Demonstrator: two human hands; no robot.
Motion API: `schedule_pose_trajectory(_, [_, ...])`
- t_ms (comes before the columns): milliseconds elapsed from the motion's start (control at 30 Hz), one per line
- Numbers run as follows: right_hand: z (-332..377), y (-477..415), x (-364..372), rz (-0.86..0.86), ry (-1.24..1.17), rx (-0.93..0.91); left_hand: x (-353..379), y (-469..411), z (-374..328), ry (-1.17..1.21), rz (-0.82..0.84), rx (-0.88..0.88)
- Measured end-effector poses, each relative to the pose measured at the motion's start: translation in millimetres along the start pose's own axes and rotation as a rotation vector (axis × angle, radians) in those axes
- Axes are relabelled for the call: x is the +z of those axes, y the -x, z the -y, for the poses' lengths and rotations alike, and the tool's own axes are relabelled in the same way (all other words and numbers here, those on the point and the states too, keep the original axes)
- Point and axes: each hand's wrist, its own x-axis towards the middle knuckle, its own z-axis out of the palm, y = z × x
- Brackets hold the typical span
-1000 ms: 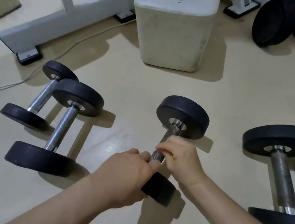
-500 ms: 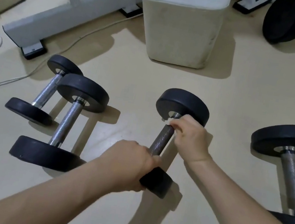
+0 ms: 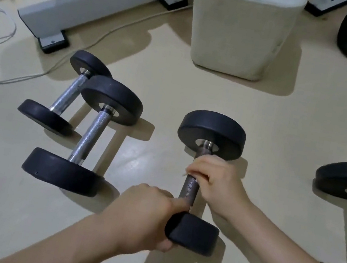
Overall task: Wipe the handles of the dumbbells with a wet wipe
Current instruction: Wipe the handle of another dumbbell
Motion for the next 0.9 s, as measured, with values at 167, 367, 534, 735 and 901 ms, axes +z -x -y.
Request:
schedule_pose_trajectory(167, [-12, -24, 14, -0.238, 0.033, 0.021, -5, 20, 33, 0.144, -0.017, -0.075])
schedule_pose_trajectory(367, [14, -20, 26, -0.073, -0.111, -0.089, -20, 31, 35, -0.002, 0.022, -0.050])
schedule_pose_trajectory(534, [14, -27, 46, -0.144, -0.105, 0.077, -23, 40, 49, 0.105, 0.007, -0.104])
schedule_pose_trajectory(735, [26, -58, 44, -0.282, -0.251, 0.245, -28, 45, 61, 0.083, 0.013, -0.160])
schedule_pose_trajectory(901, [63, -25, 42, 0.174, -0.376, 0.342, -40, 44, 65, 0.021, 0.160, -0.208])
